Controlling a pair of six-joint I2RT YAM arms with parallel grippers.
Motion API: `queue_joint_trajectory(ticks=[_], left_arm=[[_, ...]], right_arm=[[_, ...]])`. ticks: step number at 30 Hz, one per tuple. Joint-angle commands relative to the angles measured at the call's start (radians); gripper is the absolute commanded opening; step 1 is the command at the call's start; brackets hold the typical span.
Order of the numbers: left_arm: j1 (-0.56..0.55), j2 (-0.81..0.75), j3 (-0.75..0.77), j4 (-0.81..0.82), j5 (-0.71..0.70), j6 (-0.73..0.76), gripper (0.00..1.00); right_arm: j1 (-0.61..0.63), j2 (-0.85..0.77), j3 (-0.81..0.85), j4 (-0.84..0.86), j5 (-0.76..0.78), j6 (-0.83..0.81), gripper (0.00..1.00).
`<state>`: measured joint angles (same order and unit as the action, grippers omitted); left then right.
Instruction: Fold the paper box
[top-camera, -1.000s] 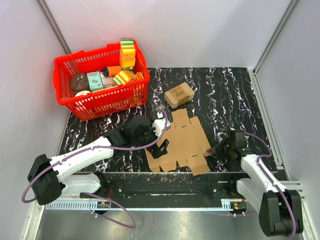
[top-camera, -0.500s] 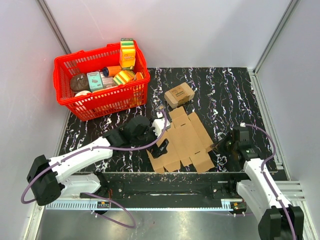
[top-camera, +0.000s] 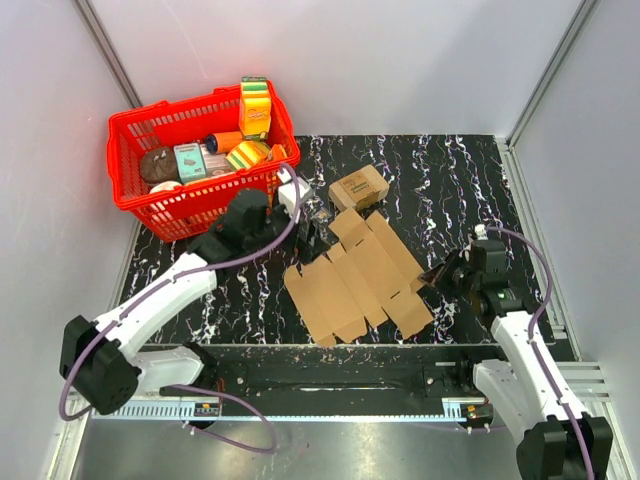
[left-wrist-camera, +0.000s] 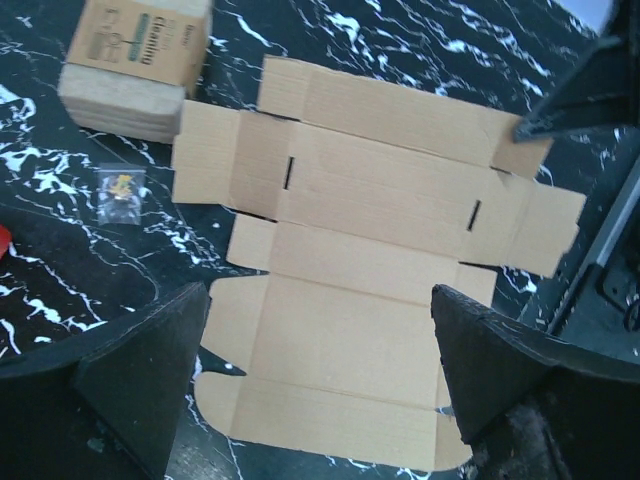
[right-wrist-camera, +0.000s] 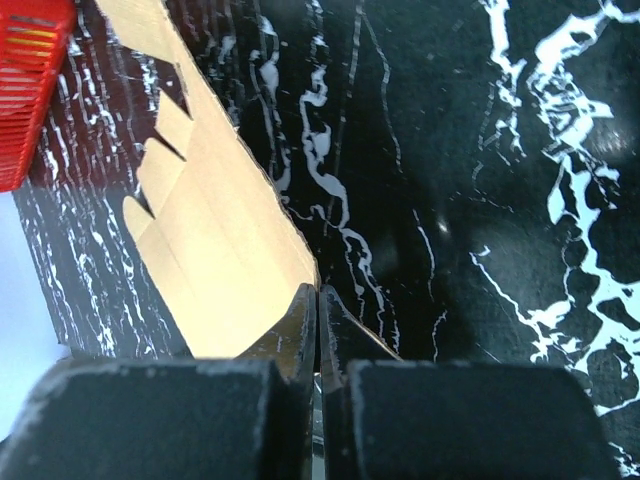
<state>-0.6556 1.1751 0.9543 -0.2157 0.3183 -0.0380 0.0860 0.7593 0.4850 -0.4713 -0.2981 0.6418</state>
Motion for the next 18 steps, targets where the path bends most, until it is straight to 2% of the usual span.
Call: queue_joint_trajectory(ticks=[1,7,10,18], left_arm=[[0.114,0.035,0.04,0.134,0.177,-0.088,0.99],[0.146,0.09,0.121,0.111,0.157,-0.01,0.99],[0.162,0.116,0.143,0.133,0.159,0.003,0.99],[0.212,0.12,0.058,0.294,0.217,-0.071,0.99]], right_arm=[[0.003,-0.026,0.07,0.039,-0.059,-0.102,0.0],[0.014,-0.012,0.066,0.172,-0.14,-0.07,0.0],[0.04,0.046,0.105,0.194,-0.162,-0.112,0.0],[0.236,0.213,0.259,0.16,-0.039,-0.271,0.0]])
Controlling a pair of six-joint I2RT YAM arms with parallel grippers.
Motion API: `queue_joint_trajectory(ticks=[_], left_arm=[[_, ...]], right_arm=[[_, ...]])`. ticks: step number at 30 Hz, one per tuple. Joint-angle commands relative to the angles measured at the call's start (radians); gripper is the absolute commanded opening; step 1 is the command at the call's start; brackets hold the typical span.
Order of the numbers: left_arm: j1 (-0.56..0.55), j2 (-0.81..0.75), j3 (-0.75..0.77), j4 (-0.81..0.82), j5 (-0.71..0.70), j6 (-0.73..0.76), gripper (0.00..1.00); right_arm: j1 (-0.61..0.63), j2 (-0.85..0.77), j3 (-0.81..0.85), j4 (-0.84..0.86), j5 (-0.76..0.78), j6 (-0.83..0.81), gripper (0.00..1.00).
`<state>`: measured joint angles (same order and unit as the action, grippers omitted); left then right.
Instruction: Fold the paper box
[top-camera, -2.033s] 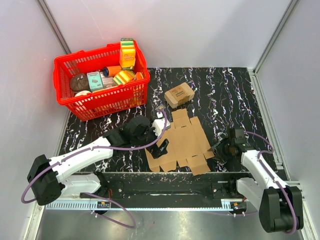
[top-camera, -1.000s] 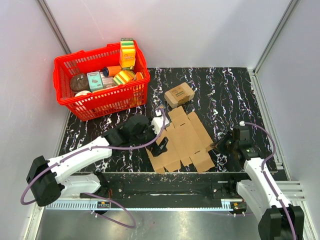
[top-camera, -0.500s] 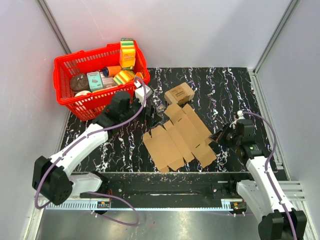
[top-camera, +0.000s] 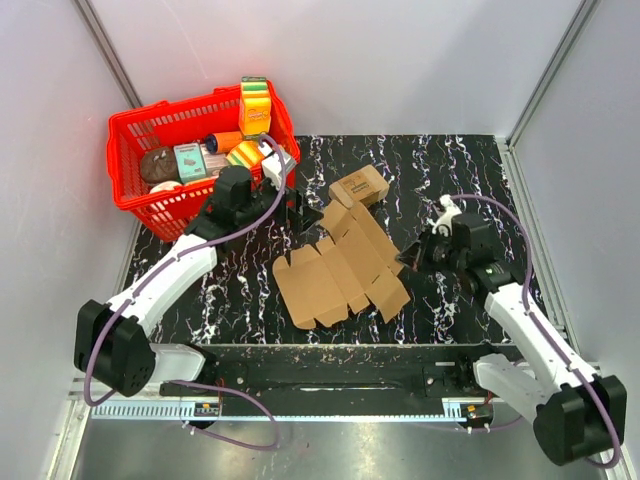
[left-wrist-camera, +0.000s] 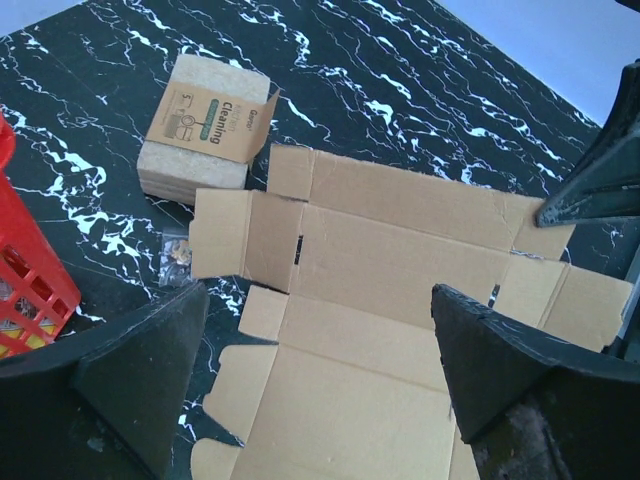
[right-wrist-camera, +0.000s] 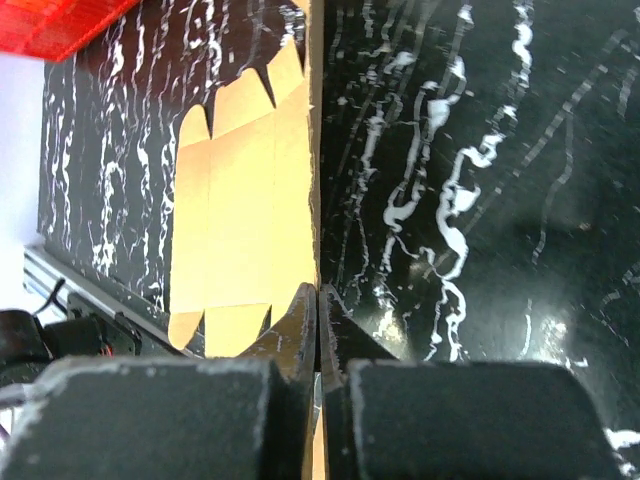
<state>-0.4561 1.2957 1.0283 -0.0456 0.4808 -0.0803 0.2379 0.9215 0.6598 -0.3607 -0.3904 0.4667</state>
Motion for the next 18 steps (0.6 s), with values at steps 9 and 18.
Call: queue_joint_trajectory(ticks=[9,18], left_arm=[[0.016,-0.026,-0.027,0.119,0.002,-0.006,0.99],[0.097,0.008,-0.004,0.147,0.146,-0.047,0.99]], right_arm=[[0.156,0.183,0.204,-0.05,0.08,-0.264,0.0],[0.156,0.022,0.121,0.081,-0.043,-0.528,0.0]])
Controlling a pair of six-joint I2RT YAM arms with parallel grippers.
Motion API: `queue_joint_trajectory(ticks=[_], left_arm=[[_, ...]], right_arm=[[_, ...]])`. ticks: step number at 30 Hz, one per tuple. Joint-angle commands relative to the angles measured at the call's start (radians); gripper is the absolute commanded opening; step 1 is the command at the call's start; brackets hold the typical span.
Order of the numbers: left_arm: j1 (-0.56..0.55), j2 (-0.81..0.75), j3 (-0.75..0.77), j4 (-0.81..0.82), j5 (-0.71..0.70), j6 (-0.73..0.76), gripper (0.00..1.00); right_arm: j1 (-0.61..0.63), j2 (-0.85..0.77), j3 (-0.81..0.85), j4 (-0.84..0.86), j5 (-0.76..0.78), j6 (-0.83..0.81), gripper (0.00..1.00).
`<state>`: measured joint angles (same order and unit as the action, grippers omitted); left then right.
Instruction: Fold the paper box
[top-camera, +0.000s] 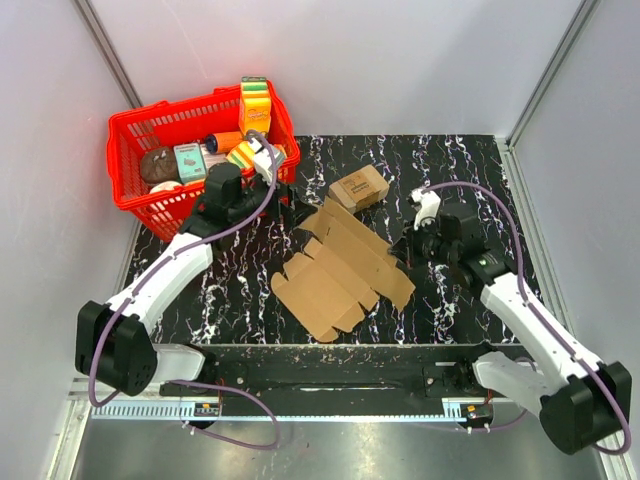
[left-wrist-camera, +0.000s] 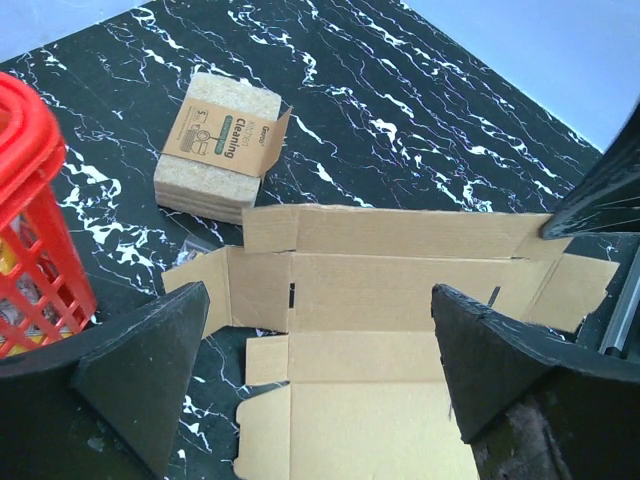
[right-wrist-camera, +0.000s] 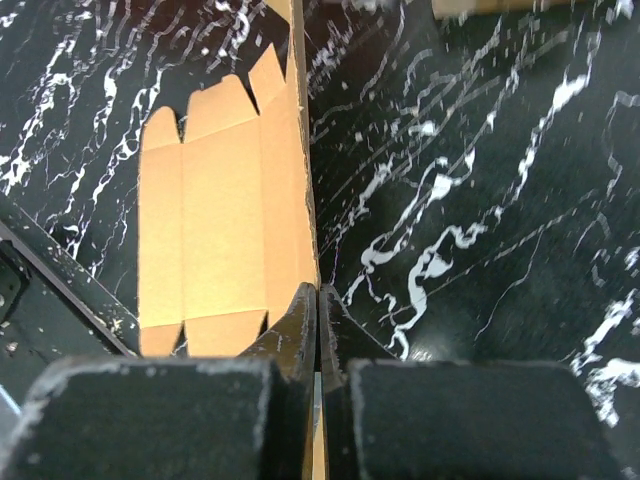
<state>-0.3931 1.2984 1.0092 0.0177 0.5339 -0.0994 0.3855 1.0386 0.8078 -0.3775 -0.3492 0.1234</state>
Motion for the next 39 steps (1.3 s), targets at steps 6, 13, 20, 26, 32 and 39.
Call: queue_joint_trajectory(ticks=[6,13,20,26,32,39], left_arm=[[0.049,0.004,0.012,0.084,0.127,-0.011,0.99],[0.054,-0.022,-0.009,0.099,0.153,0.026,0.99],[0.074,-0.05,-0.032,0.09,0.244,0.125,0.99],[0.115,-0.07,-0.038,0.051,0.376,0.219,0.99],[0.157,-0.045,-0.032,0.083,0.462,0.196,0.99],[0.158,-0.037,-0.031,0.114,0.547,0.176,0.99]], right_arm=[[0.009,-0.166,-0.076,0.164,-0.189,-0.349,0.0],[0.009,-0.071,0.024,0.019,-0.338,-0.518,0.0],[0.009,-0.086,0.044,-0.037,-0.442,-0.556,0.0],[0.009,-0.091,0.082,-0.113,-0.517,-0.585,0.0],[0.009,-0.123,0.097,-0.139,-0.527,-0.594,0.0],[0.009,-0.16,0.1,-0.146,-0.528,-0.608,0.0]])
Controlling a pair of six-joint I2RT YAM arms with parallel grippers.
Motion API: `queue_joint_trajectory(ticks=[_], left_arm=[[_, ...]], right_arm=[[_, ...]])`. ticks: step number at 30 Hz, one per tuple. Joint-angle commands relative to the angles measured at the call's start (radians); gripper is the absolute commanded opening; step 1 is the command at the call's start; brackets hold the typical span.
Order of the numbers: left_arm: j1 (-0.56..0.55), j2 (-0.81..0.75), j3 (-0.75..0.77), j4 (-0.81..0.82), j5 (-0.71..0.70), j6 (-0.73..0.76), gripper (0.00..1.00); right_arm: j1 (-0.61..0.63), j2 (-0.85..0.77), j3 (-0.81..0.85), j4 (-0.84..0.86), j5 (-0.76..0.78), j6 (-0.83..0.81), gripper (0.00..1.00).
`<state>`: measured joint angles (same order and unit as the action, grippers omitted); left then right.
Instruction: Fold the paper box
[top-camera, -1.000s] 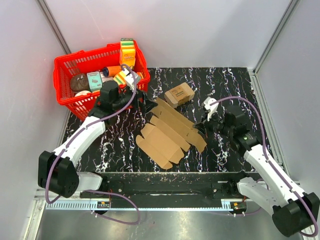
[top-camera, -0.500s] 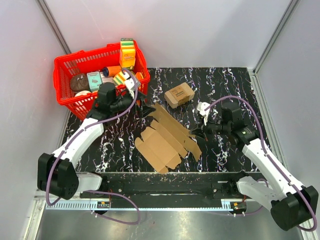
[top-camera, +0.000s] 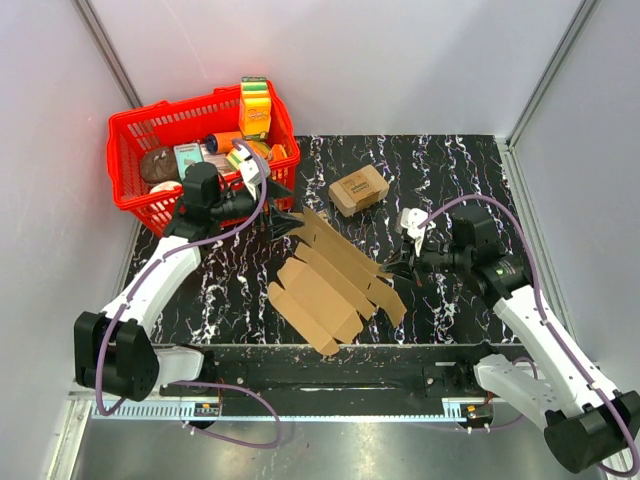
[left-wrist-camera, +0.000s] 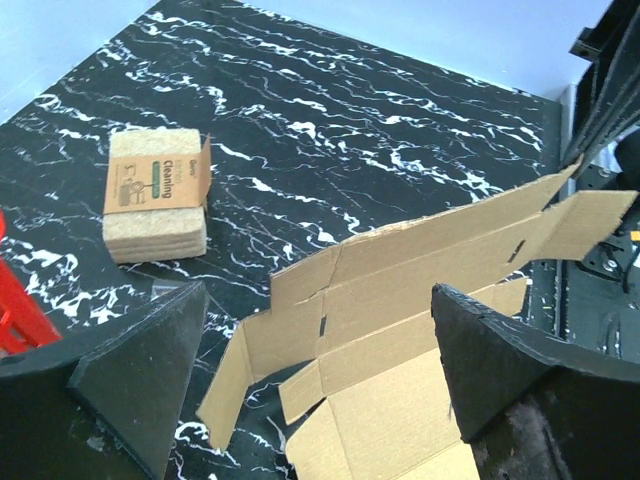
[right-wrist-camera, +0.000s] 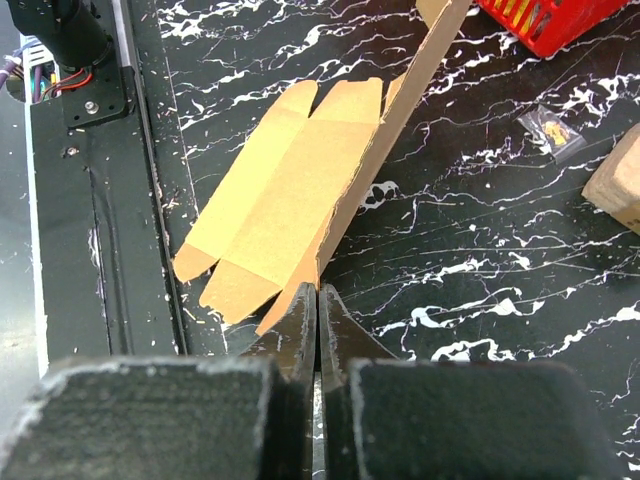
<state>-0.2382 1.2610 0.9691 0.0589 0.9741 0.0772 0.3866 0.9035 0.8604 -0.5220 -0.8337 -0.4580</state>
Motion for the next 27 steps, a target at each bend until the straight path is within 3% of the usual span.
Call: queue_joint_trajectory(ticks=[1,13,27], left_arm=[[0.004,0.0,0.01,0.079,0.124,-0.002,0.99],[0.004,0.008,0.011,0.09,0.224,-0.008,0.98],[0.004,0.046,0.04,0.033,0.284,0.01,0.71]], right_arm=[[0.006,-0.025,0.049,-0.003,-0.057,-0.028,0.0],[0.008,-0.034,0.062,-0.006,-0.128,-0.042,0.0],[0.008,-0.069,0.054,-0.004,-0.113,-0.047,0.0]])
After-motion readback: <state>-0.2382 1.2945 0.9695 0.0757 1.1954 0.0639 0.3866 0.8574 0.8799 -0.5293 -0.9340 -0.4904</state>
